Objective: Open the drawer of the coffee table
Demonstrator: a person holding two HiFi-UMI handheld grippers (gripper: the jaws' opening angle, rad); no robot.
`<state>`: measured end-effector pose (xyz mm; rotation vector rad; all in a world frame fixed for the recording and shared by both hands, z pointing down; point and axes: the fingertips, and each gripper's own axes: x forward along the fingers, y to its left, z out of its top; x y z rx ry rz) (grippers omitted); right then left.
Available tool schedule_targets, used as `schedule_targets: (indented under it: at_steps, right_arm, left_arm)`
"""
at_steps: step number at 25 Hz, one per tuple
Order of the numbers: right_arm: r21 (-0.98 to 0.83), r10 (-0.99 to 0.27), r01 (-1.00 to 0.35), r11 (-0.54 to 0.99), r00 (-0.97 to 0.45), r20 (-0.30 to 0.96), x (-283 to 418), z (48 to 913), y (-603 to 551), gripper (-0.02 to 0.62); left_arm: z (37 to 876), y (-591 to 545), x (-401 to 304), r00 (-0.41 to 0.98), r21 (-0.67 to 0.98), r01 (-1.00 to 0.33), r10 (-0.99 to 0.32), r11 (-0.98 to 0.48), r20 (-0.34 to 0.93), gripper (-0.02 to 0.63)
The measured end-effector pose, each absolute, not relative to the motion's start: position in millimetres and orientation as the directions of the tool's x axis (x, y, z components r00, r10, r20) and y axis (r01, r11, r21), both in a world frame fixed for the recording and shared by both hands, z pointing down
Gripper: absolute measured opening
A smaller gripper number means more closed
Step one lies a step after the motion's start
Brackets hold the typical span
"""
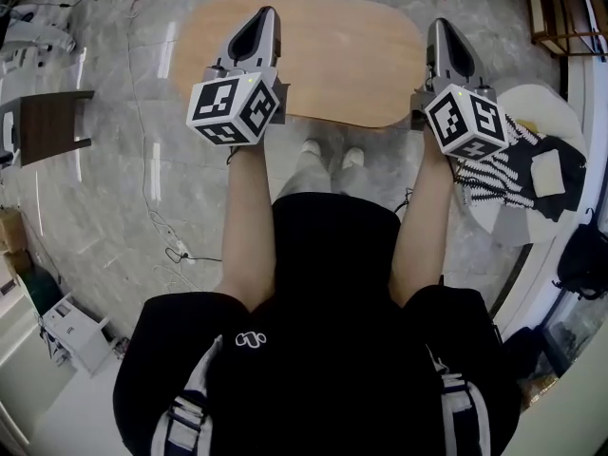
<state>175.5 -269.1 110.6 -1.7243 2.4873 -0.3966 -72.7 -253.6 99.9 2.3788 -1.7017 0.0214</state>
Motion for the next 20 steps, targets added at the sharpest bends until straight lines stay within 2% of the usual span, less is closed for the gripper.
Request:
schedule_targets:
  at_steps: [8, 20]
  right_arm:
    - [-0.291, -0.901, -0.9, 0.326, -0.388, 0.193, 147.4, 167.9, -267.2, 0.012]
    - [-0.234, -0.835, -0.912, 0.337, -0.405, 0.373, 102.6, 250.9, -243.7, 0.012]
  left_arm:
    - [159.4, -249.5, -100.3, 0.32, 0.21, -0.939, -0.917, -0.273, 0.237, 0.014]
    - [253.7, -221.0, -131.4, 0.356, 0.241, -0.93, -0.849, -0.279, 0.39, 0.014]
